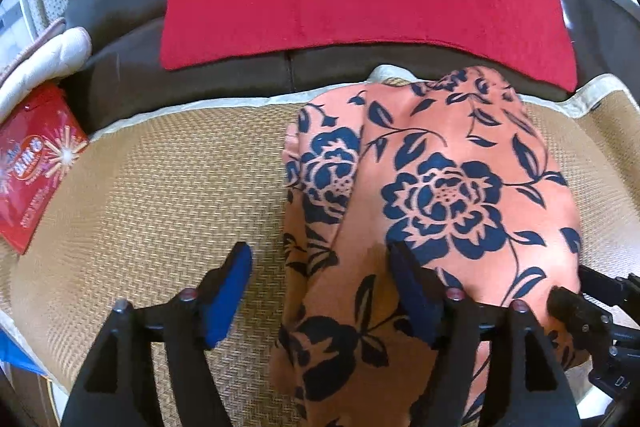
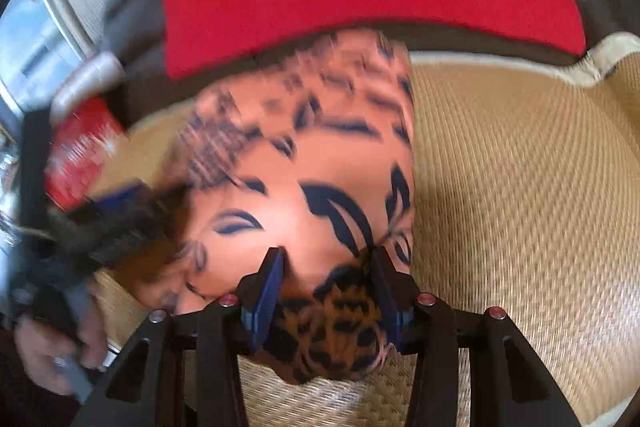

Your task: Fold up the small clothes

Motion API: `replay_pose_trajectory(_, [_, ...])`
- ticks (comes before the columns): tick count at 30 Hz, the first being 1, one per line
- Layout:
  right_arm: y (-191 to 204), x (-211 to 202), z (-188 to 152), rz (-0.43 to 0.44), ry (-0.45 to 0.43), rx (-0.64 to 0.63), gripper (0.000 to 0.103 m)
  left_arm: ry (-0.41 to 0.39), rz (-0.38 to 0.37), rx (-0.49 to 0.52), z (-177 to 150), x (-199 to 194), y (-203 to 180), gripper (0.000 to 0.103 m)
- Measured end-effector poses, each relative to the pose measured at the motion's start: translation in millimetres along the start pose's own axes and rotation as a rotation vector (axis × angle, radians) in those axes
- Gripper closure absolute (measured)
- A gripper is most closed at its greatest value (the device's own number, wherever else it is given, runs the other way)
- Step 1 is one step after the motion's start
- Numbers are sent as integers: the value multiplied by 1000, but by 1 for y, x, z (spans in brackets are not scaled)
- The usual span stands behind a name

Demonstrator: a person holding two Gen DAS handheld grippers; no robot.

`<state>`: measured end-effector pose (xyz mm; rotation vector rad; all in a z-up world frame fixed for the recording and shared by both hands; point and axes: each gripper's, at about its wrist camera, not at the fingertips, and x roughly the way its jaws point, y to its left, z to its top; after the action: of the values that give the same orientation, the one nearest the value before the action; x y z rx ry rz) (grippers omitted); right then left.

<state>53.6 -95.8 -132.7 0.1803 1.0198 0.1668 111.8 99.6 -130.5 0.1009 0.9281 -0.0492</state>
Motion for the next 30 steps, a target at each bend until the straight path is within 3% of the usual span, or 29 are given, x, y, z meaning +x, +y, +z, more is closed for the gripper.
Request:
replay_pose_trajectory(6, [5,-55,-10,60,-115,43,53,-70,144,0,-8,-43,3,29])
replay_pose_trajectory(11, [19,-103,-26,21,-206,12,53,-192,255,11,-27,-111,8,15])
replay_pose_trajectory(18, [45,-174,-44,-12,-323,-24,53,-318,238,-16,-44,-199,22,11])
replay_pose_trajectory(23, [64,-229,-56,-36,-411,-44,50,-420,259,-40,-58,-265,31,2])
replay_pose_trajectory(30, [85,-288,-72,-46,-493,-67,45,-515,253,-55,-75,-336,37,2])
